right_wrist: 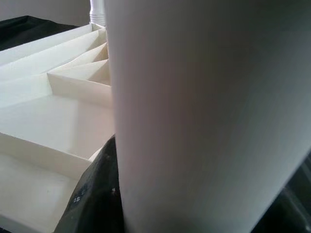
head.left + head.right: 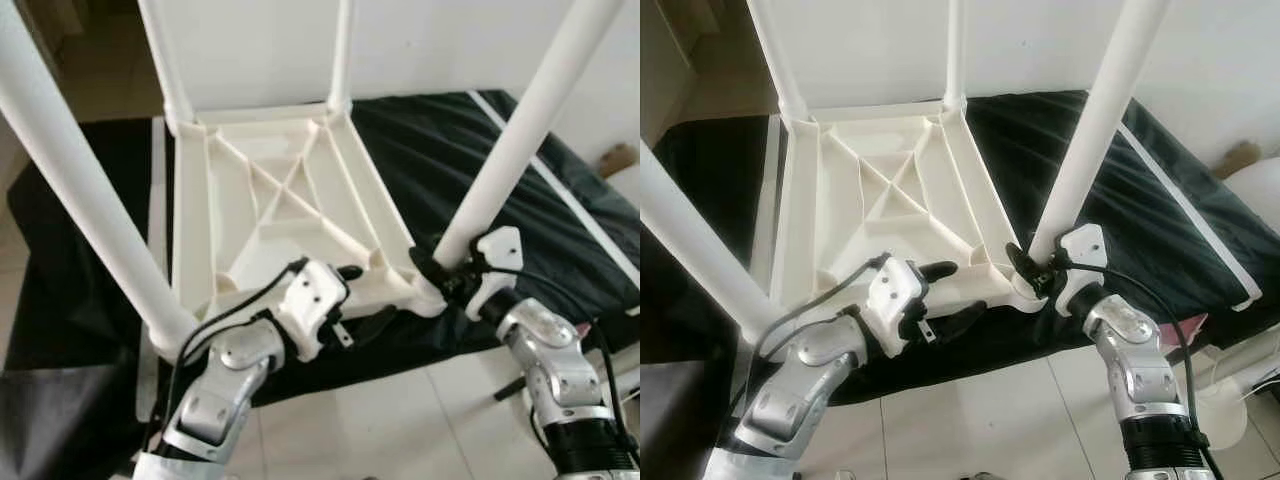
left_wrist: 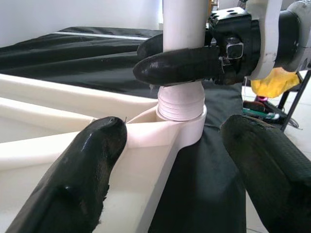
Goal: Building children table
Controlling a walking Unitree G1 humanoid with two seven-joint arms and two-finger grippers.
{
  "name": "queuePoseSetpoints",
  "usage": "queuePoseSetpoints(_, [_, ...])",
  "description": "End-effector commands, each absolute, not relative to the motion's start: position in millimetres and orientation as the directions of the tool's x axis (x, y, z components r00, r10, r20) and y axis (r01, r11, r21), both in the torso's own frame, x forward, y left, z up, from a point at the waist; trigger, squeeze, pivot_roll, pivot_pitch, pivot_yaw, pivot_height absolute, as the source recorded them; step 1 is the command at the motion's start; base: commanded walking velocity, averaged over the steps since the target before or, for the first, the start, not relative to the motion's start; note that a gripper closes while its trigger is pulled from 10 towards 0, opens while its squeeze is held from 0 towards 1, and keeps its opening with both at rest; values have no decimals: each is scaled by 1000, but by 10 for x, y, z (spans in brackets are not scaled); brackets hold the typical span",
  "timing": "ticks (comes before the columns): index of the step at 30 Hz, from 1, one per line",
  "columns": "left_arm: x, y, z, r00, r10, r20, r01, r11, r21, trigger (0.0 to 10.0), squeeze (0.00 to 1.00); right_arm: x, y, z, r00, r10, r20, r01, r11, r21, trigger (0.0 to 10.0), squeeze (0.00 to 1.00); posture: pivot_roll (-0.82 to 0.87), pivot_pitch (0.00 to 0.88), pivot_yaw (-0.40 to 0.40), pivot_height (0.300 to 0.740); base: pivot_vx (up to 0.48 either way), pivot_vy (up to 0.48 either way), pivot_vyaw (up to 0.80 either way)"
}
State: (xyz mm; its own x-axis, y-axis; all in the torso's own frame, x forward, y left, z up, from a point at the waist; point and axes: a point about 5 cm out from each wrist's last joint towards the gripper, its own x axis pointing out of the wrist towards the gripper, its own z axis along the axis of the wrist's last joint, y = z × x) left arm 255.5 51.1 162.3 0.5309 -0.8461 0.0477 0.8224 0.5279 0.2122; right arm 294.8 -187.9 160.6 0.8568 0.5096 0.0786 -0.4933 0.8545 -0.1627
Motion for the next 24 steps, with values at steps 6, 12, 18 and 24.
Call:
queuePoseSetpoints(6, [2598, 521, 1601, 599, -799, 59, 769, 594, 238, 10000, 0, 2940, -1897, 1452, 913, 408, 12, -403, 905, -134, 10000, 0, -19, 70, -43, 740, 0, 0, 0])
queuePoseSetpoints(12, [2609, 506, 1600, 598, -798, 71, 764, 595, 250, 10000, 0, 2959, -1861, 1445, 961, 275, 12, -272, 956, -111, 10000, 0, -26, 68, -42, 740, 0, 0, 0])
queuePoseSetpoints(18, [2620, 507, 1602, 613, -786, 81, 746, 610, 266, 10000, 0, 2931, -1814, 1424, 992, 124, 13, -123, 992, -38, 10000, 0, -28, 68, -43, 740, 0, 0, 0])
queuePoseSetpoints(24, [2615, 504, 1597, 613, -785, 92, 742, 612, 275, 10000, 0, 2869, -1745, 1325, 994, -106, -2, 106, 994, 28, 10000, 0, -28, 70, -43, 740, 0, 0, 0])
